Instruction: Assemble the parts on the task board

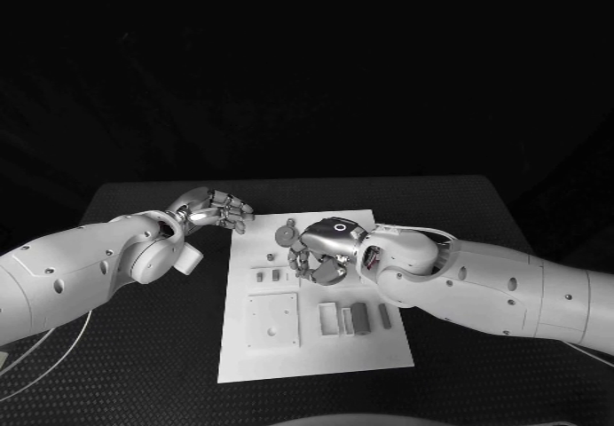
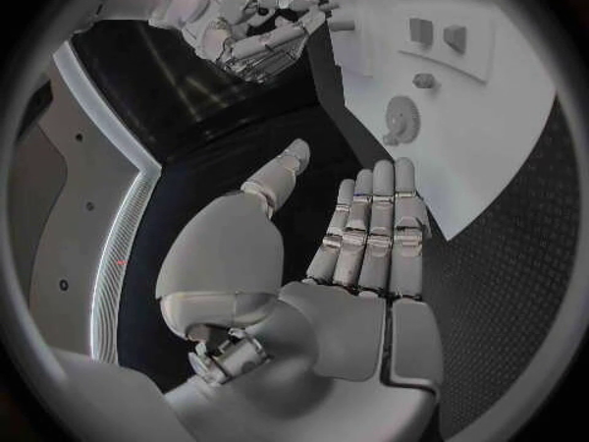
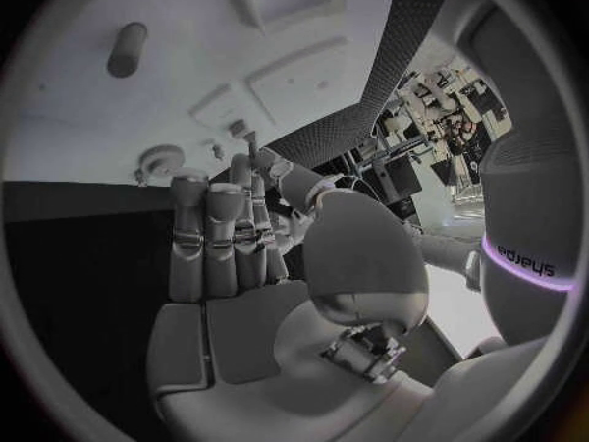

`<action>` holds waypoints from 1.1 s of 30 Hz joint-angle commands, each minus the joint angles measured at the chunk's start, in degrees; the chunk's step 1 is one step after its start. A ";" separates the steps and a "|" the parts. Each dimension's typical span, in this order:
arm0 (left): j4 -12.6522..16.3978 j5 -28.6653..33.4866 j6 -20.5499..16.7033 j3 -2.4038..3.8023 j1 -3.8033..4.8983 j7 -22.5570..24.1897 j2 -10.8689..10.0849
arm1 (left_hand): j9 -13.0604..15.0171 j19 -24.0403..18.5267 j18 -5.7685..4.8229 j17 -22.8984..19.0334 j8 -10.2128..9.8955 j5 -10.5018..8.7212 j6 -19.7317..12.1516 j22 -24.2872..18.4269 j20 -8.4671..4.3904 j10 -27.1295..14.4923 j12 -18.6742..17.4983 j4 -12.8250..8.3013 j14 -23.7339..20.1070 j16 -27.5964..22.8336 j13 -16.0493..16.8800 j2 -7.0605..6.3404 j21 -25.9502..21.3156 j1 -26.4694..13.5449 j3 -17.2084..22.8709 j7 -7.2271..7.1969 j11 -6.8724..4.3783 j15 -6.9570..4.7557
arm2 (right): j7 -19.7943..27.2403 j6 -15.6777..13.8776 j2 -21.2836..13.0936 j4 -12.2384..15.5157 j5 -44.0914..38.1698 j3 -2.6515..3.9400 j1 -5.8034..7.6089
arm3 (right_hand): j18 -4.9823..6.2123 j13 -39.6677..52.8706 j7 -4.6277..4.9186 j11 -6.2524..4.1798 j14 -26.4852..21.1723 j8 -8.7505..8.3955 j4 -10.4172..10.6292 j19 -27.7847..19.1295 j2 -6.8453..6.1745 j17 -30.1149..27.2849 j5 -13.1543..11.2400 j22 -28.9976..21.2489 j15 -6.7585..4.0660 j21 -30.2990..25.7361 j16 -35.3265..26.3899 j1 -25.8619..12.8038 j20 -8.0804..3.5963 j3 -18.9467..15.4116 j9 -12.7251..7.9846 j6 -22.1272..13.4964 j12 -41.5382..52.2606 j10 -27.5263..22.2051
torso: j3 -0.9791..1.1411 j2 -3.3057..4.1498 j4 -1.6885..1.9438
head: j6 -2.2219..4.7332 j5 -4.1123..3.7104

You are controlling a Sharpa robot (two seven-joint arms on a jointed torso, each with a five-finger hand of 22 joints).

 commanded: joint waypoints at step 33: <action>0.22 1.19 -0.30 0.05 0.07 0.54 0.45 | -0.14 -0.71 0.96 0.59 0.31 -0.21 -0.08 -0.35 0.55 0.44 -0.05 0.09 -0.26 -1.17 -0.46 0.46 0.03 -0.26 -0.31 0.20 -0.07 0.47 | 0.19 3.03 6.11 -3.31 -3.13 -4.73 -2.05 | 3.62 0.10 0.10 -0.03 -0.18 0.06 -0.16 0.10 0.73 0.13 0.20 1.14 -0.51 0.30 -0.25 -0.47 -0.36 0.30 0.01 0.18 -0.10 0.27 | 0.02 0.01 0.04 | -0.58 1.36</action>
